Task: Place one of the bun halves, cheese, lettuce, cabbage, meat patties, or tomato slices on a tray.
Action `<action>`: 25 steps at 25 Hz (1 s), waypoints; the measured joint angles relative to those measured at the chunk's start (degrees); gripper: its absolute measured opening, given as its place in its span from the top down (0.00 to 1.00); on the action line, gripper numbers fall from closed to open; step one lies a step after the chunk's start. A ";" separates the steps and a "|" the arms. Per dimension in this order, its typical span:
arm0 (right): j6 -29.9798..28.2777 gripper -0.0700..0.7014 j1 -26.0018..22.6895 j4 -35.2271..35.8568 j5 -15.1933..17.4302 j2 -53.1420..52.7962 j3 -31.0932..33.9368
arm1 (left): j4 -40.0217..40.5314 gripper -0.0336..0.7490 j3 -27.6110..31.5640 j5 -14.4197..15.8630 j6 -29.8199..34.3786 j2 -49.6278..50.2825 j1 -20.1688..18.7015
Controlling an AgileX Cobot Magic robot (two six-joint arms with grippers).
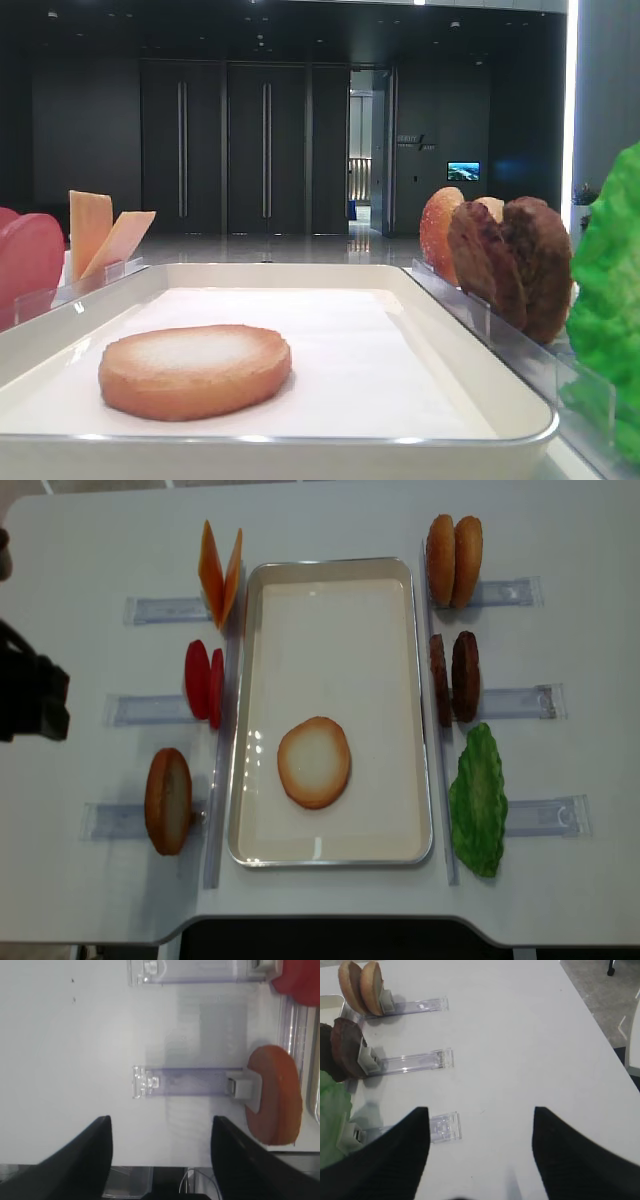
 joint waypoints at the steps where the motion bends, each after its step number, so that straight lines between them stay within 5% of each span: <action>1: 0.00 0.36 0.00 0.00 0.00 0.00 0.00 | -0.12 0.35 2.09 0.00 -0.15 -2.50 0.00; 14: 0.00 0.36 0.00 0.00 0.00 0.00 0.00 | -0.87 0.35 23.61 -0.32 -1.21 -37.13 0.00; 25: 0.00 0.36 0.00 0.00 0.00 0.00 0.00 | -0.87 0.35 24.33 -0.32 -1.21 -64.02 0.00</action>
